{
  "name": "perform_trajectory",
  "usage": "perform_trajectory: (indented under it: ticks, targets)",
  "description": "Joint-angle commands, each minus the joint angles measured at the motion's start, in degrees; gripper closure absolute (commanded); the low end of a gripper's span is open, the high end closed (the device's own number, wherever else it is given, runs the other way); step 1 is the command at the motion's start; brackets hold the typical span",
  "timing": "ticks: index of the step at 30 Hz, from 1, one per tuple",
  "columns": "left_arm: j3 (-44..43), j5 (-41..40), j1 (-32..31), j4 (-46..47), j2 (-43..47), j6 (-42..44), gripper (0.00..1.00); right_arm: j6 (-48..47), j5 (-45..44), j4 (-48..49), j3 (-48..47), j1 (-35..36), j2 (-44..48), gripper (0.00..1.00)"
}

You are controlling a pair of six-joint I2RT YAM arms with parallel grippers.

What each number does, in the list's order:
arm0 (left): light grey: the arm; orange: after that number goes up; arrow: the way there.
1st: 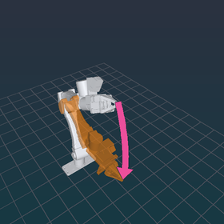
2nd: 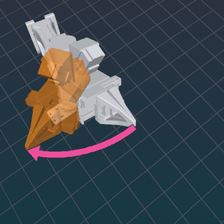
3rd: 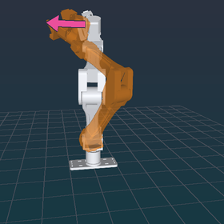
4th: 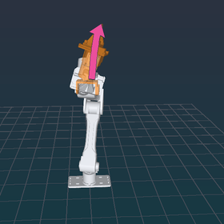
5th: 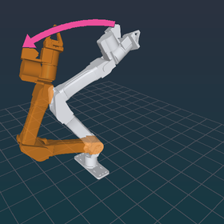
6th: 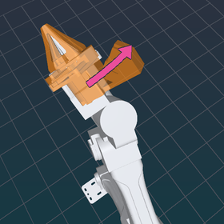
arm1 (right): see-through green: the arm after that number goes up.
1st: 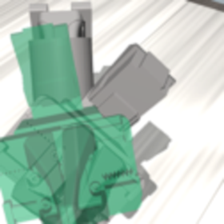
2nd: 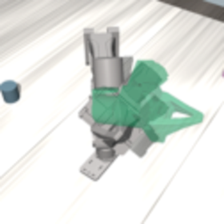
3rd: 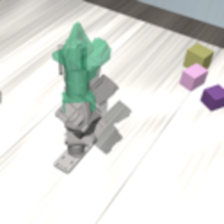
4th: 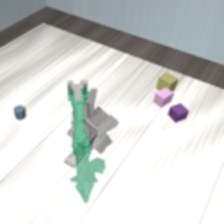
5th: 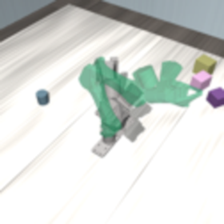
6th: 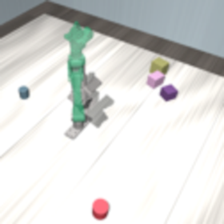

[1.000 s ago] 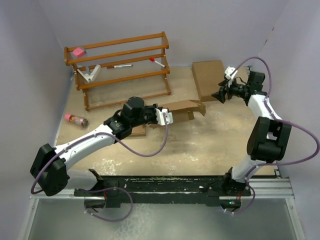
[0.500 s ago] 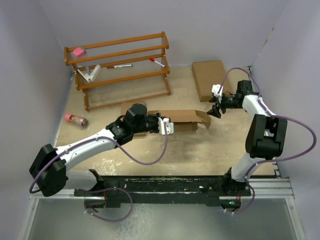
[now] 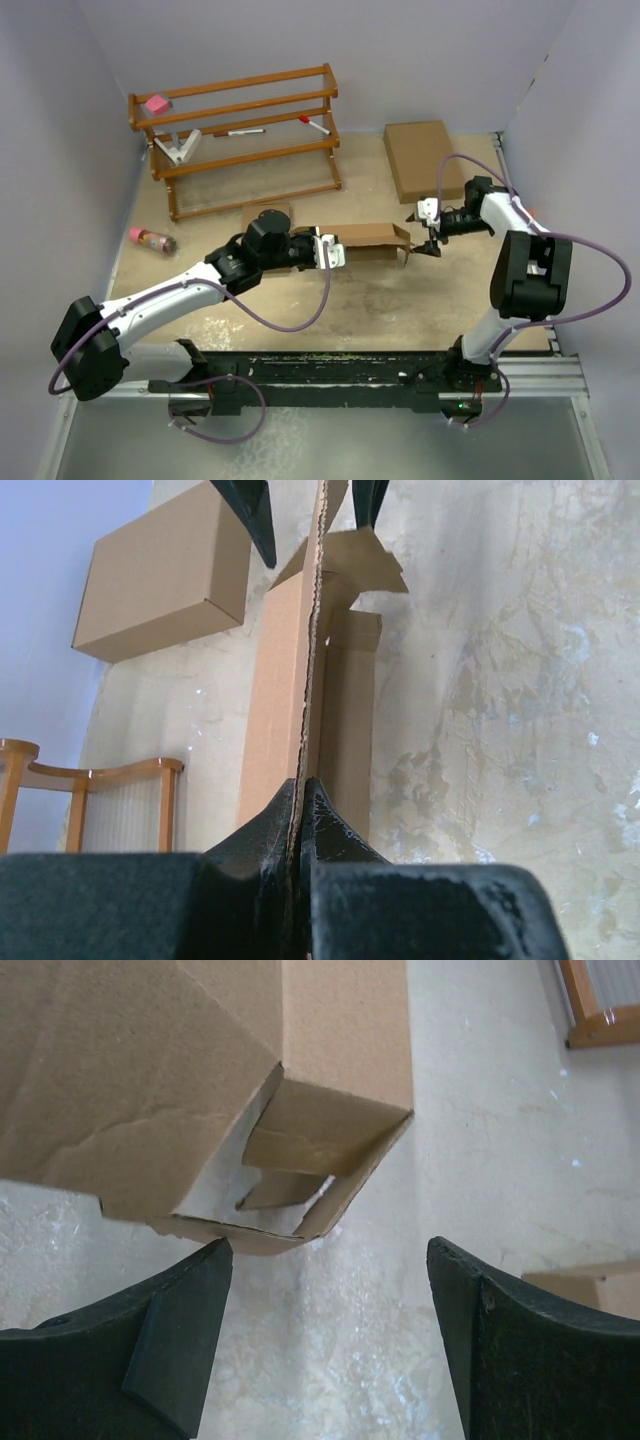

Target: Fold the paper box

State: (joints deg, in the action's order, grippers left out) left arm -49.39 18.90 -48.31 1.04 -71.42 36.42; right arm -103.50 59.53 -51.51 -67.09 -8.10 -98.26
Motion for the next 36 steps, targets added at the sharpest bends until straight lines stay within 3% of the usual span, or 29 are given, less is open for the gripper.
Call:
perform_trajectory:
  ticks: [1,11,16,22,26,36]
  targets:
    - [-0.2,2.2,-0.2,1.2,2.6,-5.4,0.96,0.7,1.8,1.3,0.6,2.5,1.8,0.19]
    - [-3.4,0.2,-0.3,-3.5,-0.6,-14.6,0.96,2.5,2.0,0.7,0.6,3.4,-0.6,0.40]
    - [-6.2,-2.1,-0.3,-5.0,-3.6,-20.4,0.96,12.3,1.5,8.6,2.0,4.6,-0.1,0.44]
    - [-9.6,-5.0,0.4,-5.7,-6.5,-23.4,0.96,24.5,3.3,19.5,3.1,5.7,-0.3,0.45]
    - [-13.2,-3.6,4.2,-8.2,-9.3,-25.2,0.96,28.6,3.5,24.5,2.0,6.3,-2.1,0.42]
    - [-19.2,7.0,15.9,-11.5,-16.6,-28.6,0.96,26.5,5.4,18.8,-7.7,6.4,-9.3,0.35]
